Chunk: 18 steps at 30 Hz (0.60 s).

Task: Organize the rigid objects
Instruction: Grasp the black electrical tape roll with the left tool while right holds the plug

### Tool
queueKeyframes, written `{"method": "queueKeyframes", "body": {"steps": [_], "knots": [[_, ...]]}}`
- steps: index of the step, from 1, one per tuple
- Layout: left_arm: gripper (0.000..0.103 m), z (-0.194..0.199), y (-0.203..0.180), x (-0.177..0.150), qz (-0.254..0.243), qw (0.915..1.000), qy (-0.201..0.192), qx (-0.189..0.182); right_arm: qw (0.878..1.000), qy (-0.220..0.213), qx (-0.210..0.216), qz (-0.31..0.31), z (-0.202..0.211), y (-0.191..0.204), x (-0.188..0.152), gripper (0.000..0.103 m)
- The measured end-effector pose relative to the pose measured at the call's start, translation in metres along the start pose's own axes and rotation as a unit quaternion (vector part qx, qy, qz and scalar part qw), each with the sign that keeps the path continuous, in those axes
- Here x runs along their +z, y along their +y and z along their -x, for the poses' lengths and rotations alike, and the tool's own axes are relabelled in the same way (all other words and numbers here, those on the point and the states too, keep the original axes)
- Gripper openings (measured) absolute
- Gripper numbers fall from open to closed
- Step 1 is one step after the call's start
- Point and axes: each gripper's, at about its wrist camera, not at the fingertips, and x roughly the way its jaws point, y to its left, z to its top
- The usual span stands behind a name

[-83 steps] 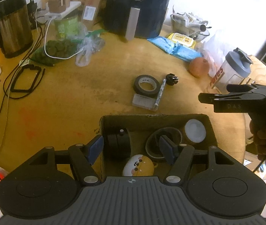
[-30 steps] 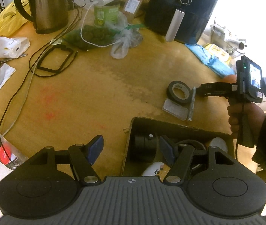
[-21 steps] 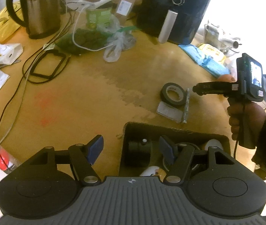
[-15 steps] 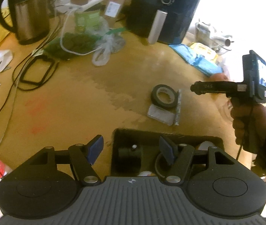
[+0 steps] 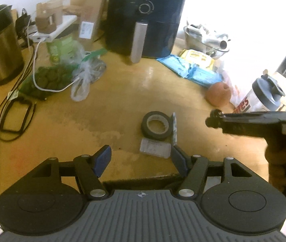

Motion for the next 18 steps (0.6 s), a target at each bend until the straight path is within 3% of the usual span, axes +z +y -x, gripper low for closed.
{"method": "queueKeyframes", "body": {"steps": [18], "knots": [[0.065, -0.04, -0.014, 0.016, -0.079, 0.9968, 0.009, -0.011, 0.998, -0.012, -0.005, -0.067, 0.037, -0.02, -0.035, 0.046]]}}
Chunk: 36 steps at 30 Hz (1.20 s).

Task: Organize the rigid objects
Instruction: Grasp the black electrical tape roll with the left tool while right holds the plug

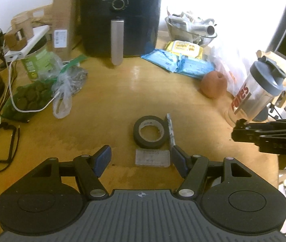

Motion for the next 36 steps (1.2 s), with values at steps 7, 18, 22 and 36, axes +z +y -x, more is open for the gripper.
{"method": "queueKeyframes", "body": {"steps": [7, 18, 22, 36], "knots": [[0.074, -0.026, -0.004, 0.008, -0.027, 0.9995, 0.012, 0.011, 1.0, -0.01, -0.003, -0.02, 0.01, -0.012, -0.004, 0.046], [0.078, -0.064, 0.0, 0.017, -0.038, 0.9984, 0.038, 0.013, 0.999, -0.015, -0.008, -0.043, 0.022, -0.023, -0.013, 0.046], [0.078, -0.078, 0.005, 0.021, -0.022, 0.9986, 0.044, 0.021, 0.999, -0.014, -0.009, -0.049, 0.025, -0.025, -0.017, 0.046], [0.051, -0.133, 0.013, 0.034, 0.002, 0.9947, 0.101, 0.019, 0.999, 0.004, -0.007, -0.033, 0.033, -0.016, -0.031, 0.046]]}}
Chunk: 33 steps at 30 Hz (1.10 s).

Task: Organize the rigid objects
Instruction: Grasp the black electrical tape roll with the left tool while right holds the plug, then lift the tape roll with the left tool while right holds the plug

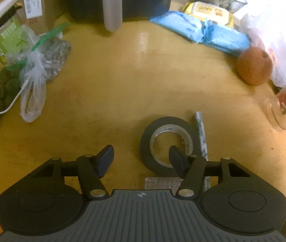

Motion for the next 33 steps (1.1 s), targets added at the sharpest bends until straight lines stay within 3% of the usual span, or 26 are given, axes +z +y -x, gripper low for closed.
{"method": "queueKeyframes", "body": {"steps": [10, 12, 22, 33], "knots": [[0.027, -0.015, 0.003, 0.015, 0.009, 0.9989, 0.045, 0.009, 1.0, 0.005, -0.001, -0.009, 0.003, -0.003, -0.007, 0.046], [0.016, -0.016, 0.004, 0.018, 0.008, 0.9985, 0.053, 0.017, 1.0, 0.006, -0.002, -0.01, 0.002, -0.003, -0.007, 0.046], [0.015, -0.016, 0.01, 0.02, 0.014, 0.9978, 0.064, 0.008, 1.0, 0.009, 0.003, -0.008, 0.001, -0.001, -0.008, 0.046], [0.015, 0.014, 0.012, 0.02, 0.035, 0.9988, 0.033, -0.006, 1.0, 0.015, 0.007, -0.004, 0.0, -0.001, -0.006, 0.046]]}}
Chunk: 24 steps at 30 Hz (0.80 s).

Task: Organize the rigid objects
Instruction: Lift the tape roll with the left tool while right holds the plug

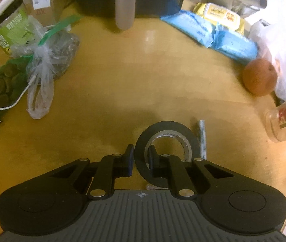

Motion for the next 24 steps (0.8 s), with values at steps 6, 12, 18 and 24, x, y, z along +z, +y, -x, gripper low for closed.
{"method": "queueKeyframes", "body": {"steps": [6, 12, 18, 24], "knots": [[0.015, 0.021, 0.001, -0.005, 0.008, 0.9997, -0.021, -0.007, 1.0, 0.002, -0.002, 0.005, -0.002, 0.004, 0.002, 0.046], [0.015, 0.043, 0.002, -0.01, 0.012, 0.9987, -0.048, -0.013, 1.0, 0.0, 0.004, 0.011, -0.001, 0.012, 0.004, 0.046], [0.015, 0.062, 0.004, -0.018, 0.012, 0.9974, -0.067, -0.021, 1.0, -0.001, 0.01, 0.019, -0.002, 0.021, 0.006, 0.046], [0.015, 0.081, 0.006, -0.031, 0.011, 0.9964, -0.079, -0.029, 1.0, 0.006, 0.01, 0.022, -0.002, 0.029, 0.007, 0.046]]}}
